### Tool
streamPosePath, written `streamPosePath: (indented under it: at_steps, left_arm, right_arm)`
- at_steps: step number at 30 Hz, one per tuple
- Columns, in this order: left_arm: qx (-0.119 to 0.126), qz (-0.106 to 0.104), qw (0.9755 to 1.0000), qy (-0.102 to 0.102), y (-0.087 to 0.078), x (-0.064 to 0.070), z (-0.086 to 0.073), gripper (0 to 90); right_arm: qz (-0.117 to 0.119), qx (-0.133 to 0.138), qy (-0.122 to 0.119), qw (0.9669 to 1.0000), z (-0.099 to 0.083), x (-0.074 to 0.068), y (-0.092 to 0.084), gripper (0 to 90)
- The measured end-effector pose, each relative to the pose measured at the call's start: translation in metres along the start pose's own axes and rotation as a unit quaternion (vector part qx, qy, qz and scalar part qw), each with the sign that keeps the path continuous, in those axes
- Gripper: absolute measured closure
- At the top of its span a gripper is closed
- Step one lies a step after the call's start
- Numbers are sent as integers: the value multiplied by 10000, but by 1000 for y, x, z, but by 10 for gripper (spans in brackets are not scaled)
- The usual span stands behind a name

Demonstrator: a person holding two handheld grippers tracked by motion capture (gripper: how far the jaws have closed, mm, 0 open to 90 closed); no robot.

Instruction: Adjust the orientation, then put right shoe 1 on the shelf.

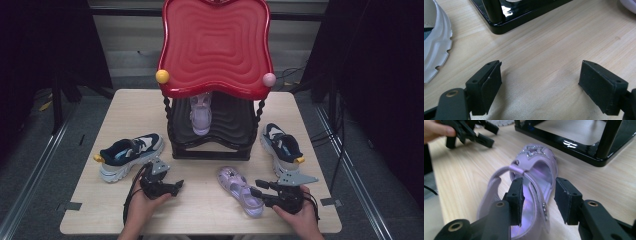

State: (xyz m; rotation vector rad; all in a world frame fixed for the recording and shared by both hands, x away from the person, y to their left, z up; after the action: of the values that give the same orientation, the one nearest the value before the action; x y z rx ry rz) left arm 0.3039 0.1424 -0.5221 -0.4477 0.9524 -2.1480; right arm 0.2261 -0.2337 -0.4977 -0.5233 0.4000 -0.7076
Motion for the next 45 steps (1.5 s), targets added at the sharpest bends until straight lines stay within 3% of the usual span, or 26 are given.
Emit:
streamPosePath:
  at_steps: [6,10,22,27,45]
  left_arm:
    - [7,-3,10000,-10,0,0,0,177]
    - [5,-1,10000,-7,0,0,0,177]
    - [7,-3,10000,-10,0,0,0,177]
    - [7,-2,10000,-9,0,0,0,176]
    - [8,-2,10000,-9,0,0,0,177]
  right_arm:
    - [-178,-189,-201,9995,-1,-3,6,608]
    - [-267,-295,-331,9987,-3,-2,11,718]
    - [-398,-291,-546,9973,0,-1,8,820]
    - [-449,-106,-438,9980,8,1,-3,821]
    - [-708,72,-382,9967,28,3,-27,822]
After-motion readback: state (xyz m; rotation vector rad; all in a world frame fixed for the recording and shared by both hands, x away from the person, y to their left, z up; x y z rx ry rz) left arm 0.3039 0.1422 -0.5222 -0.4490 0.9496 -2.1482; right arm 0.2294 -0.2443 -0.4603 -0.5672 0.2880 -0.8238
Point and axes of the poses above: each handheld gripper's, and its own axes: y roughly forward along the jaws, z roughly out of its top, x roughly to its right, the point moved 2 cm from there along y, roughly forward along the jaws, and after that the axes turned 5 degrees about -x, right-handed, at the moved point
